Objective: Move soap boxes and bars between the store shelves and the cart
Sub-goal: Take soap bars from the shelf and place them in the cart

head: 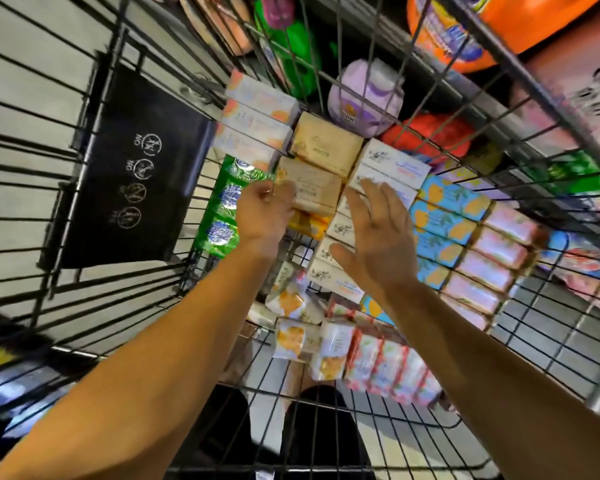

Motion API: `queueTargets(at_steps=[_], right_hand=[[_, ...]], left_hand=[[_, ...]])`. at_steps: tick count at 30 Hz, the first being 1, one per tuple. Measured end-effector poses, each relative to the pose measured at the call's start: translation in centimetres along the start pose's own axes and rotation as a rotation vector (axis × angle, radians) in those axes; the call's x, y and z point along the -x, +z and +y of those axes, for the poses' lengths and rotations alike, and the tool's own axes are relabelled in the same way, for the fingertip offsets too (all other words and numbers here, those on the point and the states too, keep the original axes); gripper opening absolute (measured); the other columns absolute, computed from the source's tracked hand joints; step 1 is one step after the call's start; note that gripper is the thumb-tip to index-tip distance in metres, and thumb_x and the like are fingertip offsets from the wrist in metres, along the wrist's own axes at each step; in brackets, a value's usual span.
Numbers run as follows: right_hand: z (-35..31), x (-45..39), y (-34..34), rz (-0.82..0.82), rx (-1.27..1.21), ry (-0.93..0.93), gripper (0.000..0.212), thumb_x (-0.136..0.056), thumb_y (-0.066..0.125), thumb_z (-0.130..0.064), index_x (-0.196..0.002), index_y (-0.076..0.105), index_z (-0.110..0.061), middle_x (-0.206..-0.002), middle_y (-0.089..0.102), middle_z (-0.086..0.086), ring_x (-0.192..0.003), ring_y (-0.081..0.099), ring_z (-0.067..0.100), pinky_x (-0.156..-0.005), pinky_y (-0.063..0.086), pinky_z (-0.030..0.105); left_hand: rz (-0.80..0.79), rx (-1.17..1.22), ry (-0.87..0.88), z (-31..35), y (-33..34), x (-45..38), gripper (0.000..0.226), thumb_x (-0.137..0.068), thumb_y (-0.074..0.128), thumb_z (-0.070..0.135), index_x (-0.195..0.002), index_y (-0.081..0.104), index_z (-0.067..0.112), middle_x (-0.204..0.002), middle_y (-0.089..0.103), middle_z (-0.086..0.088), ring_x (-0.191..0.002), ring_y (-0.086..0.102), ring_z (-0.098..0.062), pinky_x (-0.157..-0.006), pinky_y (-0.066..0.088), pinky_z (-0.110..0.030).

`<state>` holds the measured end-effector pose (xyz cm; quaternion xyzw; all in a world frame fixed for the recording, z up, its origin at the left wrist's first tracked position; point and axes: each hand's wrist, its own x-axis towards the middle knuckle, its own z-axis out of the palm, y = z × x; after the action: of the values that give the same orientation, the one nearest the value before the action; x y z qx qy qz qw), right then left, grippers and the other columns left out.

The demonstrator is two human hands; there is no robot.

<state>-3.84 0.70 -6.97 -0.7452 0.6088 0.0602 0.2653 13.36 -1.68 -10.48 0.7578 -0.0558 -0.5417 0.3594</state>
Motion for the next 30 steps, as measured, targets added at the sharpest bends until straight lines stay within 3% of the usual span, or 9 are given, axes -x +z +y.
queueTargets(at_steps=[3,8,10,12,16,20,23,27,30], right_hand=[[-0.2,-0.1,-0.5,-0.019,-0.055,0.022,0.087,-0.081,0.074,-0.041,-0.153,0.033,-0.016,-0.162,0.023,0.007,-0.151,0.010,0.032,-0.121,0.011,0.047],[-2.1,0.0,-2.3,0.016,-0.182,-0.049,0.097,-0.075,0.073,-0.051,-0.154,0.028,-0.018,-0.159,0.027,0.006,-0.148,0.018,0.032,-0.121,0.019,0.046],[-2.9,0.0,-3.0,0.048,-0.240,-0.090,0.093,-0.074,0.075,-0.044,-0.152,0.033,-0.016,-0.152,0.038,0.007,-0.139,0.034,0.031,-0.114,0.033,0.047],[-3.0,0.0,-3.9,0.116,-0.316,-0.053,0.083,-0.074,0.073,-0.037,-0.146,0.041,-0.015,-0.137,0.050,0.008,-0.122,0.048,0.032,-0.098,0.047,0.048],[0.1,0.9,-5.1,0.136,-0.369,0.105,0.078,-0.074,0.078,-0.034,-0.143,0.045,-0.019,-0.132,0.056,0.006,-0.119,0.053,0.031,-0.097,0.048,0.044],[3.2,2.0,-5.0,0.113,-0.296,0.244,0.076,-0.071,0.072,-0.042,-0.140,0.048,-0.024,-0.134,0.055,0.003,-0.122,0.053,0.025,-0.096,0.049,0.036],[4.3,2.6,-4.1,0.185,-0.252,0.186,0.068,-0.072,0.075,-0.039,-0.132,0.058,-0.012,-0.124,0.063,0.010,-0.114,0.058,0.033,-0.089,0.054,0.042],[4.3,3.2,-3.7,0.155,-0.270,0.203,0.082,-0.070,0.083,-0.030,-0.142,0.048,-0.012,-0.128,0.061,0.013,-0.116,0.057,0.037,-0.091,0.053,0.045],[4.1,3.3,-3.9,0.120,-0.296,0.209,0.081,-0.071,0.082,-0.029,-0.143,0.047,-0.015,-0.133,0.058,0.010,-0.117,0.057,0.036,-0.092,0.052,0.045]], left_hand=[[-0.063,0.016,0.025,0.3,-1.7,1.8,0.017,-0.091,0.068,0.010,-0.106,0.062,0.006,-0.110,0.068,-0.015,-0.095,0.070,-0.023,-0.072,0.059,-0.027],[-0.177,-0.081,0.196,1.4,-3.8,4.7,0.021,-0.089,0.068,0.007,-0.110,0.068,0.006,-0.102,0.068,-0.014,-0.094,0.070,-0.029,-0.072,0.059,-0.031],[-0.288,-0.097,0.257,2.1,-3.2,5.9,0.025,-0.084,0.072,0.013,-0.109,0.070,0.009,-0.105,0.066,-0.023,-0.098,0.067,-0.037,-0.075,0.060,-0.041],[-0.359,-0.112,0.266,2.7,-2.5,6.5,0.026,-0.078,0.073,0.023,-0.104,0.073,0.016,-0.103,0.068,-0.020,-0.098,0.067,-0.037,-0.081,0.059,-0.048],[-0.392,-0.234,0.245,3.5,-1.5,5.2,0.038,-0.080,0.066,0.044,-0.113,0.067,0.025,-0.105,0.066,-0.001,-0.087,0.067,-0.021,-0.081,0.057,-0.039],[-0.361,-0.579,0.421,3.2,0.2,2.0,0.053,-0.097,0.060,0.033,-0.147,0.042,0.025,-0.146,0.043,0.002,-0.115,0.059,-0.019,-0.090,0.051,-0.036],[-0.392,-0.751,0.494,2.6,1.8,0.4,0.074,-0.092,0.056,0.044,-0.155,0.023,0.023,-0.163,0.012,-0.005,-0.146,0.025,-0.023,-0.109,0.041,-0.043],[-0.406,-0.910,0.641,1.7,2.2,-0.1,0.070,-0.100,0.052,0.035,-0.157,0.014,0.022,-0.164,-0.009,-0.003,-0.145,0.013,-0.011,-0.103,0.043,-0.040],[-0.422,-0.958,0.677,2.7,3.1,-0.8,0.065,-0.103,0.048,0.033,-0.157,0.013,0.023,-0.164,-0.011,-0.003,-0.138,0.021,-0.007,-0.099,0.043,-0.036]])
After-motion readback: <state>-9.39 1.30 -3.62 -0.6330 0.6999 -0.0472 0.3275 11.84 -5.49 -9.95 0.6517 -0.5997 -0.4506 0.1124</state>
